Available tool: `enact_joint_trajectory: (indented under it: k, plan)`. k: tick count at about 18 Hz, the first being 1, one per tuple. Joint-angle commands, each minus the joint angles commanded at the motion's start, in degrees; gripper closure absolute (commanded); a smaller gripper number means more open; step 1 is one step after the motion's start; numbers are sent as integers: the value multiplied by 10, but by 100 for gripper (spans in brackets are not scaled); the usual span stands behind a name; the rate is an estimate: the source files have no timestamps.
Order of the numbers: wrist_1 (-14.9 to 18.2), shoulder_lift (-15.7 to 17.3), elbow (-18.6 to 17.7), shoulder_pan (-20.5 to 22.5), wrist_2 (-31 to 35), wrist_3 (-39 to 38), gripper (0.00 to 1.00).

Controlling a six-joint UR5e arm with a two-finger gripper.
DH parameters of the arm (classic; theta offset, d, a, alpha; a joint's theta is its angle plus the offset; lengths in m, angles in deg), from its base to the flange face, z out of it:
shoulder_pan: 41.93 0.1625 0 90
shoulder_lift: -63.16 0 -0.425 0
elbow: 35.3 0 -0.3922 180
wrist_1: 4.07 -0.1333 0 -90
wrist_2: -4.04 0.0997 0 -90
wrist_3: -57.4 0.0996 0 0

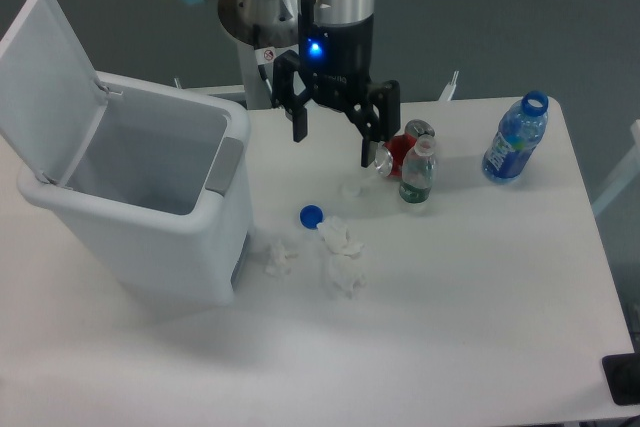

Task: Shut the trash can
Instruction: 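Raise the open gripper up and away from the bottles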

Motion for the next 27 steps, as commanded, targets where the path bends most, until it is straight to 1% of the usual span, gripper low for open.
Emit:
enact_joint_trajectory:
  k: [5,9,11,13,17,24,27]
  plan:
    - [-10,0,3,3,2,-13,0]
    - [-11,2,-5,5,1,-27,0]
    - [-11,6,-17,5,0,-29,0]
    - [-10,11,-18,5,2,-34,0]
    - [-10,38,-23,3,3,-85,0]
    - [-9,87,-22,0,-2,-139,0]
    - [-4,112,-22,-3,-2,-185,0]
